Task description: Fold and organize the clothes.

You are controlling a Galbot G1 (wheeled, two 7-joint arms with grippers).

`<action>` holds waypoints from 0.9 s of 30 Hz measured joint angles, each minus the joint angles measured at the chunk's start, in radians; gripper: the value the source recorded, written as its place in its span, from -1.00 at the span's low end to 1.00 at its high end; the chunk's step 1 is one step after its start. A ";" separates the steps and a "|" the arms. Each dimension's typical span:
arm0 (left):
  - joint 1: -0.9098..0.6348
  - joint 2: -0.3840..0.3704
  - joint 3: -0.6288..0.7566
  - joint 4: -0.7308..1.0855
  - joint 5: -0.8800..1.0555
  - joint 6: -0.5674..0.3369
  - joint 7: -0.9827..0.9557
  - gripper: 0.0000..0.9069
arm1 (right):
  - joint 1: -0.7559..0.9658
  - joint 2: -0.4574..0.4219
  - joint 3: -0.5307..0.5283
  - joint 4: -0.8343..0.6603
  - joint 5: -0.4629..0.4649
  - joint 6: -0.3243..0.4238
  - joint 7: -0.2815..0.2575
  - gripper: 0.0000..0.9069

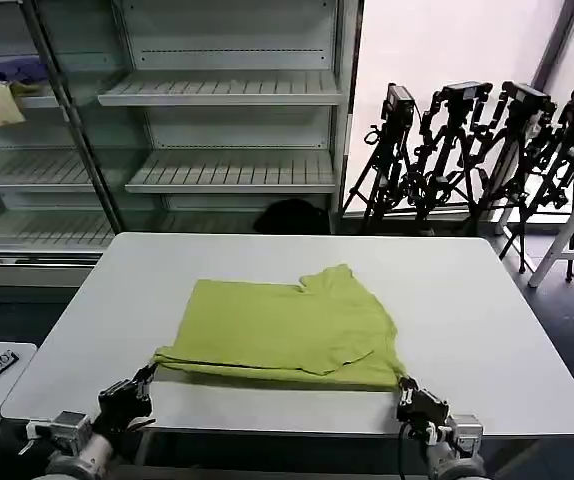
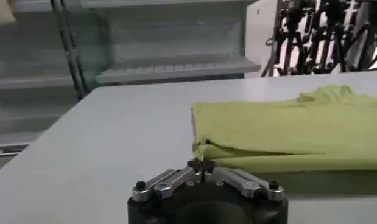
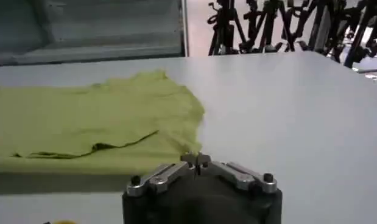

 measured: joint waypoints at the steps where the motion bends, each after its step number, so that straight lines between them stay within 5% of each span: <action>1: 0.007 -0.002 -0.002 -0.001 0.004 -0.003 -0.004 0.98 | -0.004 0.001 -0.003 0.003 -0.002 0.000 0.000 1.00; 27: 0.051 -0.021 -0.017 0.015 0.044 -0.066 -0.110 1.00 | -0.009 0.020 0.011 0.072 -0.032 0.039 0.010 1.00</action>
